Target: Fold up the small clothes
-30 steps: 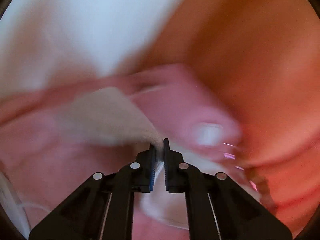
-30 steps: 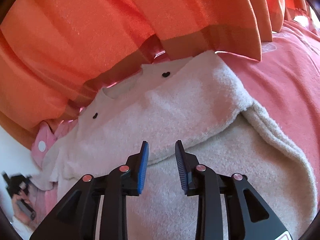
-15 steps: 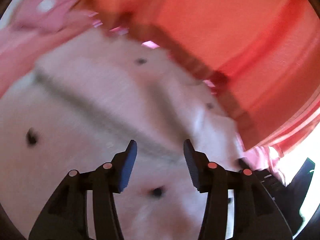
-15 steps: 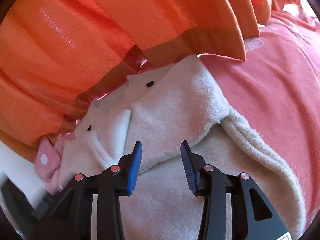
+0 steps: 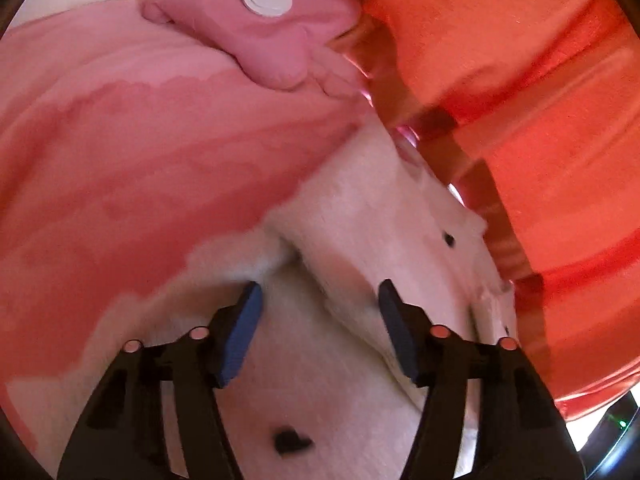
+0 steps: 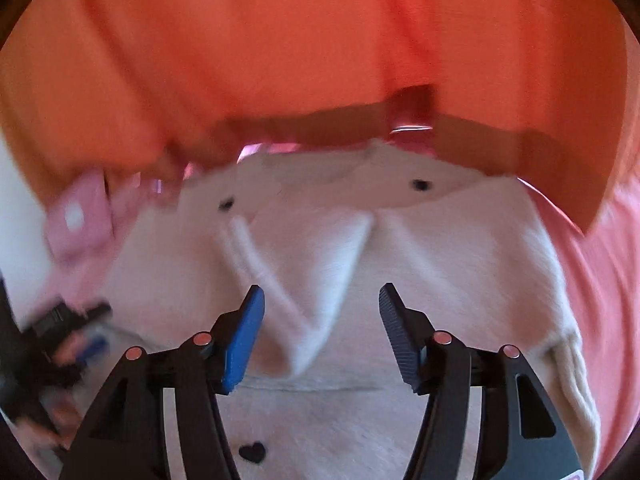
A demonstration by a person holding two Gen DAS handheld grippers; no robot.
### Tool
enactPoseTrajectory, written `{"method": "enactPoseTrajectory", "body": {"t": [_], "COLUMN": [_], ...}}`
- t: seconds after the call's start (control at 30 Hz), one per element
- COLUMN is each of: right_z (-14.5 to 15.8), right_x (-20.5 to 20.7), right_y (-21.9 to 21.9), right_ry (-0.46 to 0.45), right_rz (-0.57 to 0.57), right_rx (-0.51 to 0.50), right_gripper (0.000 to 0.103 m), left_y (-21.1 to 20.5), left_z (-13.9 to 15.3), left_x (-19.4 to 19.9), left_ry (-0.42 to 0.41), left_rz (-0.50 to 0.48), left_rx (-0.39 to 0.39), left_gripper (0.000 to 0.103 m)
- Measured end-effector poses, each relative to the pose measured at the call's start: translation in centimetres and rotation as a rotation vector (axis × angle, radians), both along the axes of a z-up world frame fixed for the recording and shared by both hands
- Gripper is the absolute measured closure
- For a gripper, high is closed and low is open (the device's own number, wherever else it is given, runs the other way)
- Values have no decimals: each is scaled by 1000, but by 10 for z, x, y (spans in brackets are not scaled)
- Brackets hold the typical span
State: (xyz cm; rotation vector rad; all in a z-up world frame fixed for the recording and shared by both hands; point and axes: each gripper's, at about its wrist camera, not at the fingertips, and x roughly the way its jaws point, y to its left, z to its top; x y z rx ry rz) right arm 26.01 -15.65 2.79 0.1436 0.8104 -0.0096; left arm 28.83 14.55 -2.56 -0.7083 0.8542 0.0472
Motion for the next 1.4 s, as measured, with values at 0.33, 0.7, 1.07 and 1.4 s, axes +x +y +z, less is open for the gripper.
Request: {"method": "enactPoseTrajectory", "body": {"t": [0.33, 0.7, 1.07, 1.4], "right_z": [37, -50, -15, -56], "right_x": [-16, -47, -8, -50], "right_y": [-70, -170, -136, -172], "right_ry": [-137, 2, -77, 18], "right_rz": [-108, -295, -202, -354], "right_rx": [321, 580, 584, 557], "right_gripper": [89, 56, 95, 97], "left_y": [-8, -4, 3, -2], "left_z": [-2, -2, 5, 3], "left_x": [1, -7, -11, -14], "left_ry": [1, 7, -36, -14], "left_rz": [31, 54, 87, 64], "left_rx": [-3, -19, -3, 29], "left_gripper": [87, 86, 96, 97]}}
